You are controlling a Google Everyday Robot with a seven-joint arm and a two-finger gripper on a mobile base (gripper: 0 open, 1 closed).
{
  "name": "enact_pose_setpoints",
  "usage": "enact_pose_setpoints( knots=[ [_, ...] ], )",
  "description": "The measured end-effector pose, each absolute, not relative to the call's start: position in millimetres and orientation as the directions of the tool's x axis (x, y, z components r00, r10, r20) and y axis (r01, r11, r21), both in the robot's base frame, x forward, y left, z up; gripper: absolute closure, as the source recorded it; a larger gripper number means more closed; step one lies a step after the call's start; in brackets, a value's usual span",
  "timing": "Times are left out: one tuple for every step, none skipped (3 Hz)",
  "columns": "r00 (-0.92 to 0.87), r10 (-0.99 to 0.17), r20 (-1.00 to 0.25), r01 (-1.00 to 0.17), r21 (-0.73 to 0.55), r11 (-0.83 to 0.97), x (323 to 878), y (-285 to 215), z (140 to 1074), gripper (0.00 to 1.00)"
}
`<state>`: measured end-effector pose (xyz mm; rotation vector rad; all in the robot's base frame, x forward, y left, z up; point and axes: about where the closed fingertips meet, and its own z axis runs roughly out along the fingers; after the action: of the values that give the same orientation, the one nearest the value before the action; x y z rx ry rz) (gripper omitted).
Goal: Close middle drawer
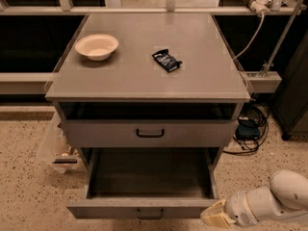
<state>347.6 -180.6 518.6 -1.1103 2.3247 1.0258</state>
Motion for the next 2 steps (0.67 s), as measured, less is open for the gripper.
enact_pose_setpoints(
  knots=[
    [-0.629, -0.415, -0.657, -0.767, 0.437, 0.470, 373, -197, 486, 1.00],
    [-0.589, -0.264, -0.764, -0.765, 0.421, 0.488, 412, -215, 455, 1.00]
  ],
)
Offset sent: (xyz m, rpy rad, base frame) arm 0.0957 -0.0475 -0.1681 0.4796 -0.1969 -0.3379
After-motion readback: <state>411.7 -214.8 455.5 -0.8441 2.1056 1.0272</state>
